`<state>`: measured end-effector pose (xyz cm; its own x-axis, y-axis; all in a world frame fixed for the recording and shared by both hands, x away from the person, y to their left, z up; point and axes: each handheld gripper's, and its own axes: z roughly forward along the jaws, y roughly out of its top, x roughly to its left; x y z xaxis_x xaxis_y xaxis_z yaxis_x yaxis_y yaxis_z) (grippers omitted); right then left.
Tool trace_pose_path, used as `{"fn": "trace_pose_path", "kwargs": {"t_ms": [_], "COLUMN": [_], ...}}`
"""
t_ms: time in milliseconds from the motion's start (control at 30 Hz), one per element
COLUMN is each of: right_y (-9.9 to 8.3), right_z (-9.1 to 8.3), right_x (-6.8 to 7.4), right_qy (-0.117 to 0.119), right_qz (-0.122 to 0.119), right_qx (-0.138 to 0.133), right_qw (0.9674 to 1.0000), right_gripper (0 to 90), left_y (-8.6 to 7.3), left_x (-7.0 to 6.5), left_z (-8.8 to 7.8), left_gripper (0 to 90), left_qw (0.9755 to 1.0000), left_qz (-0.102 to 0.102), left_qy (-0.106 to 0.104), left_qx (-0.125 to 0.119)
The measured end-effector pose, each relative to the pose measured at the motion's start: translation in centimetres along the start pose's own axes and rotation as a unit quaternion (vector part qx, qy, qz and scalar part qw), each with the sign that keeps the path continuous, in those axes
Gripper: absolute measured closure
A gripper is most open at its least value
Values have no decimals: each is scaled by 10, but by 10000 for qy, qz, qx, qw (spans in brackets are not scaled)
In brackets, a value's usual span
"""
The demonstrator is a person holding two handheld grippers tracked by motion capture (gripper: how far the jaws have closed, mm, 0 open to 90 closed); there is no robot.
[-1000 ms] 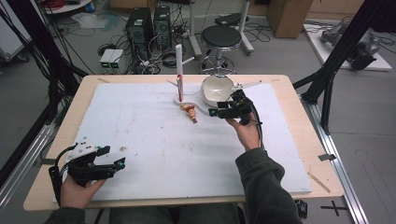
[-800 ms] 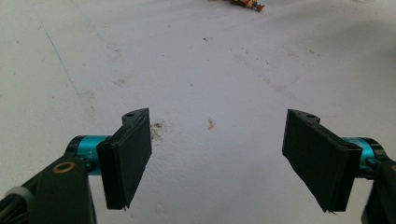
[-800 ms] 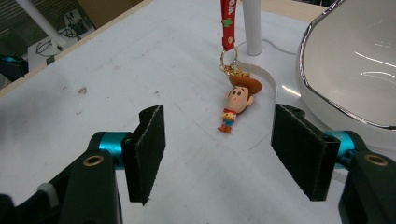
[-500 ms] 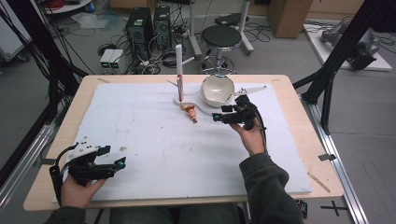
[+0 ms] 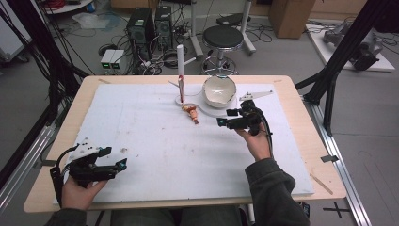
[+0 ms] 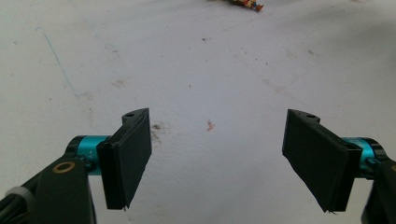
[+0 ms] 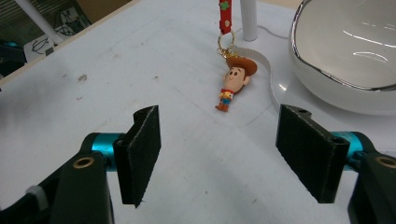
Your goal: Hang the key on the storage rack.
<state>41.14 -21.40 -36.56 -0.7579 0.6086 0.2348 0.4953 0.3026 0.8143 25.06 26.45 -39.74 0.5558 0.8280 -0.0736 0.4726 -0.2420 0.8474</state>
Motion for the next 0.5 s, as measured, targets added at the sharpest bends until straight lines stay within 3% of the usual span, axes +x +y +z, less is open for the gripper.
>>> {"fn": "trace_pose_path", "kwargs": {"t_ms": [200,500], "right_y": [-6,-7], "right_z": [-4,-12], "right_x": [1,9], "right_qy": [1,37], "right_qz": [69,-63], "right_qx": [42,42], "right_qw": [10000,10000], "right_gripper": [270,249], "left_y": [0,0], "left_x": [0,0], "left_z": [0,0], "left_gripper": [244,243], "left_qw": [10000,10000], "left_qz": [-8,-17], "left_qy": [-13,7], "left_qx": [4,-11]}}
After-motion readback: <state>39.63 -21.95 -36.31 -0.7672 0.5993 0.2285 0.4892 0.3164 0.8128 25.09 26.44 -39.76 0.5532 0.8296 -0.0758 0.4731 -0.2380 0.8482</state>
